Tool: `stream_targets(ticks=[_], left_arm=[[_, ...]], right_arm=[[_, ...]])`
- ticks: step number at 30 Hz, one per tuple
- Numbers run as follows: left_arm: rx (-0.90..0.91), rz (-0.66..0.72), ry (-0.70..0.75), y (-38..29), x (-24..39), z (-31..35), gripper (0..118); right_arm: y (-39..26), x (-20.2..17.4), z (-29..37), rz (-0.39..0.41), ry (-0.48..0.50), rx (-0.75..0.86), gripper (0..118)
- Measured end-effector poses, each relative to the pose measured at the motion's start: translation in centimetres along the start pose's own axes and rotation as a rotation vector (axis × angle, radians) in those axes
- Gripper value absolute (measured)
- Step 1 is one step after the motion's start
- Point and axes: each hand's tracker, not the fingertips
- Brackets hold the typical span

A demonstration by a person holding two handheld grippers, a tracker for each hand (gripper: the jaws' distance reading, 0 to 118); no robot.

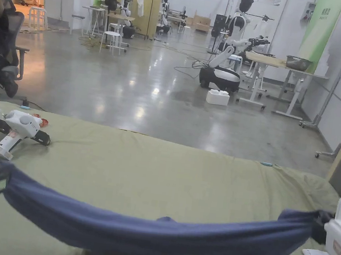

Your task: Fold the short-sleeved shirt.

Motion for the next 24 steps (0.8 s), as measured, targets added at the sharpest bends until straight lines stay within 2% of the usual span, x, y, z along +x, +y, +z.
stream_targets(ticks=[7, 13, 18, 19, 21, 23, 24], left_arm=[[-0.164, 0.026, 0.029, -8.4, -1.3, 2.7, 1], [-0.262, 0.068, 0.085, -12.6, -2.1, 4.1, 1], [-0.309, 0.069, 0.100, -14.4, -2.1, 4.4, 3], [-0.307, 0.069, 0.103, -14.6, -2.1, 4.5, 5], [-0.290, 0.053, 0.126, -14.6, -1.8, 4.9, 19], [-0.261, 0.021, 0.170, -14.4, -1.4, 5.3, 35], [-0.252, 0.011, 0.171, -14.1, -1.2, 5.5, 42]], right_arm=[[-9.4, -0.2, 2.5, -0.018, -0.015, -0.142, 4], [-15.1, -1.0, 4.1, 0.016, -0.033, -0.237, 4], [-18.6, -1.0, 4.4, -0.032, -0.041, -0.291, 5], [-19.1, -1.2, 4.4, -0.040, -0.041, -0.295, 5], [-20.0, -1.7, 4.9, -0.046, -0.036, -0.293, 7], [-20.2, -2.4, 5.5, -0.010, -0.059, -0.247, 21], [-20.2, -2.7, 5.9, -0.009, -0.062, -0.219, 34]])
